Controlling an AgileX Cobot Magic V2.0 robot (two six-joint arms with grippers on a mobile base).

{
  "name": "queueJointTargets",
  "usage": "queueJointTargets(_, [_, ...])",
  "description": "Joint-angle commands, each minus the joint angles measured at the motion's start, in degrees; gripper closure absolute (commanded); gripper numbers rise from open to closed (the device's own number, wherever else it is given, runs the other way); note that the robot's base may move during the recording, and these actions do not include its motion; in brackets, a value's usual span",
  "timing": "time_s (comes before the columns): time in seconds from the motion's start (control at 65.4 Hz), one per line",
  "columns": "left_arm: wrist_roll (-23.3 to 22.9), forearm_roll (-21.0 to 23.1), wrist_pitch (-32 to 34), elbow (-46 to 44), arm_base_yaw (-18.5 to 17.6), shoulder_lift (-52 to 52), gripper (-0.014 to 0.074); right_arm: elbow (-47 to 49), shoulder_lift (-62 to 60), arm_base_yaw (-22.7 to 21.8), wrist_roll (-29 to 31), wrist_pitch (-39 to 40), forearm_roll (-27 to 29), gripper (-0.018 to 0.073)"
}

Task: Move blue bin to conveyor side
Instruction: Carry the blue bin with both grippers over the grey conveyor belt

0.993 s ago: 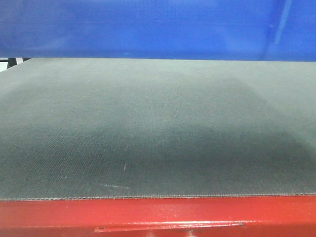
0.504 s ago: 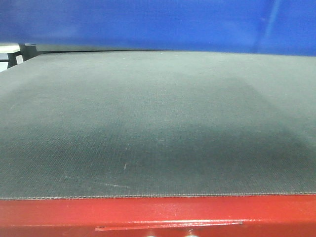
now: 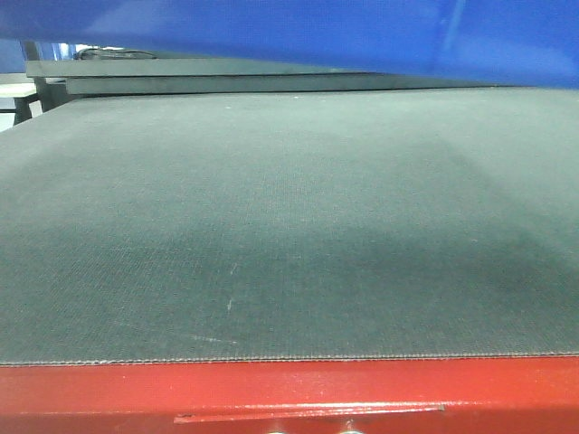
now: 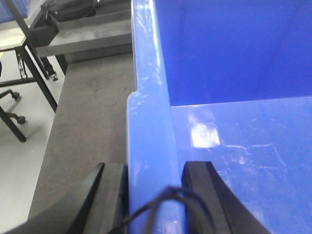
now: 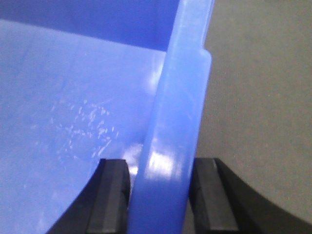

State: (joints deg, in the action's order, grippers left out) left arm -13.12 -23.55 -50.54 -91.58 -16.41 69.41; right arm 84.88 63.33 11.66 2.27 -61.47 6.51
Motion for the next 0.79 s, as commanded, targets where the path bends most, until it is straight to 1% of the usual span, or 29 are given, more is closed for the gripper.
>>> queueJointTargets(0.0, [0.6,-0.2,5.6,-0.8,0.1,-1.6,0.0606,0.9,-1.1,0.0,2.3,3.6,1.4,0.0637])
queueJointTargets(0.046, [0.6,0.5,4.1,-0.8,0.1,-1.7,0.0606,0.9,-1.0,0.0,2.3,3.4,1.4,0.0637])
queueJointTargets(0.168, [0.6,1.3,-3.0,-0.8,0.1,-0.9,0.0606,1.2,0.2,0.0,2.3,1.8,1.5,0.0637])
queueJointTargets(0.245, [0.6,1.3,-5.1,-0.8,0.1,0.5,0.0606,1.4,1.7,0.0,2.3,1.4,1.7,0.0637])
queueJointTargets(0.321, [0.6,1.3,-5.8,-0.8,0.1,2.2,0.0606,1.7,3.7,0.0,2.3,1.4,1.8,0.0637])
queueJointTargets(0.443, [0.6,1.3,-5.6,-0.8,0.2,5.8,0.0606,3.7,8.4,0.0,2.3,2.0,1.8,0.0637])
queueJointTargets(0.581, [0.5,1.7,-4.0,-0.8,1.8,10.7,0.0606,6.3,14.6,0.0,2.3,5.6,1.8,0.0637])
queueJointTargets(0.779, [0.5,6.4,3.2,-0.8,6.4,17.1,0.0606,6.4,22.1,0.0,2.3,13.2,1.8,0.0637])
